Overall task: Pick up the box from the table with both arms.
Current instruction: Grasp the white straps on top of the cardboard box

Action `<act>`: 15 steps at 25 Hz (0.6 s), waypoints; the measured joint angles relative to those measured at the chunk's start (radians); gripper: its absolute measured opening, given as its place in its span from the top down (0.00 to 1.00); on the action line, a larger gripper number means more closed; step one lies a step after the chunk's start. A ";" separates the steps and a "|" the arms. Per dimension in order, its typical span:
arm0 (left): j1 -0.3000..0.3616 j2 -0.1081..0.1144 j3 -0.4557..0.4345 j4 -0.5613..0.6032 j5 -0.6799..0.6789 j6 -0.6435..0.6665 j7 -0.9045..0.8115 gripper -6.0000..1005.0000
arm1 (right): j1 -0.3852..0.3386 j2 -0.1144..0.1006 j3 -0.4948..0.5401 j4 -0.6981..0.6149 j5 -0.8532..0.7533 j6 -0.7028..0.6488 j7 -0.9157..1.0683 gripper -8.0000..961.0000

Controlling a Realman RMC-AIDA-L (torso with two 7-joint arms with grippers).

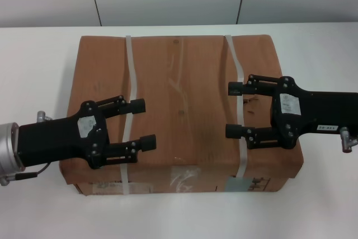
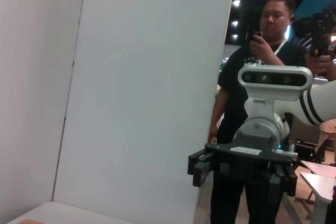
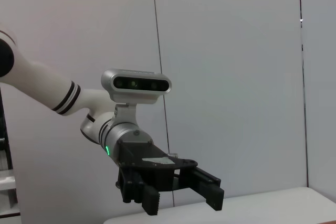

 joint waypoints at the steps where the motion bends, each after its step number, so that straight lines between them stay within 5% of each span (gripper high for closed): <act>1: 0.000 0.000 0.000 0.000 0.000 0.000 0.000 0.20 | 0.000 0.000 0.000 0.000 0.000 0.000 0.000 0.12; 15: 0.000 -0.001 -0.015 0.000 0.000 0.000 0.001 0.20 | 0.000 0.004 0.000 0.000 0.000 0.029 0.000 0.12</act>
